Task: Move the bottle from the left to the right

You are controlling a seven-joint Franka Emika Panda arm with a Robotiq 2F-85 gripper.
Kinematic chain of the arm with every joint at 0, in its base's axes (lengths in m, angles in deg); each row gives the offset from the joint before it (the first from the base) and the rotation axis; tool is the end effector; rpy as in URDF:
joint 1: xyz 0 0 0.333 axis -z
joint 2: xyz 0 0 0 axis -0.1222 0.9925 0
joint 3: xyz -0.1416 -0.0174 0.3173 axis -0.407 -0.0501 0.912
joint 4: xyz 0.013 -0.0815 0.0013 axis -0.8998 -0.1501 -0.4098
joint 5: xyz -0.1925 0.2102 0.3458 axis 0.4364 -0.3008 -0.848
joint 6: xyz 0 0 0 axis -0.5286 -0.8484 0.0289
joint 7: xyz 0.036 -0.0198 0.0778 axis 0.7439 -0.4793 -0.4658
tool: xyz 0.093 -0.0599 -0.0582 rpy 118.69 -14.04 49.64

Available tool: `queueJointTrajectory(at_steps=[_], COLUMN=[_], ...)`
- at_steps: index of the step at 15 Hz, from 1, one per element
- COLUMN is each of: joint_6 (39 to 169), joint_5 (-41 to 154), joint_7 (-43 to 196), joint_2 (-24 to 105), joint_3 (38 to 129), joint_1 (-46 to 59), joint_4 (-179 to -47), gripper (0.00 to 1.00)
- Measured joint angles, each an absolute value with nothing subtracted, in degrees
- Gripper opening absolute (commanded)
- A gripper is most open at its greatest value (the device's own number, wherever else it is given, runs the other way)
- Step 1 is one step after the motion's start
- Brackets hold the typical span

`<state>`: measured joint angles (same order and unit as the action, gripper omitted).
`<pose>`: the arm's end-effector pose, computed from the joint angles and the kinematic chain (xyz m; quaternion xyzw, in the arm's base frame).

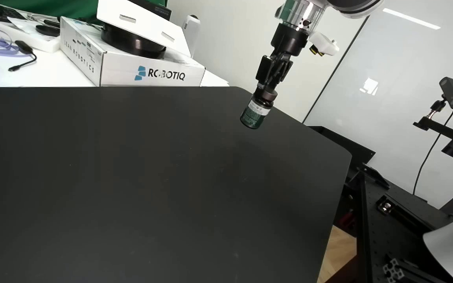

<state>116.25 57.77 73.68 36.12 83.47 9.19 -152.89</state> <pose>0.5666 -0.0646 0.2264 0.9986 -0.0394 0.0191 0.0285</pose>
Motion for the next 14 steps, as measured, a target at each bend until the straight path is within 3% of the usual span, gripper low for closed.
queueJointTrajectory(at_steps=[5, 6, 14], joint_6=[116.2, 116.2, 120.7], joint_5=[57.5, 57.5, 55.7], joint_7=[73.7, 73.7, 79.7], joint_2=[36.1, 36.1, 36.4], joint_3=[83.5, 83.5, 81.8], joint_1=[9.2, 9.2, 9.5], joint_4=[-152.9, -152.9, -152.9], gripper=[0.61, 0.36, 0.36])
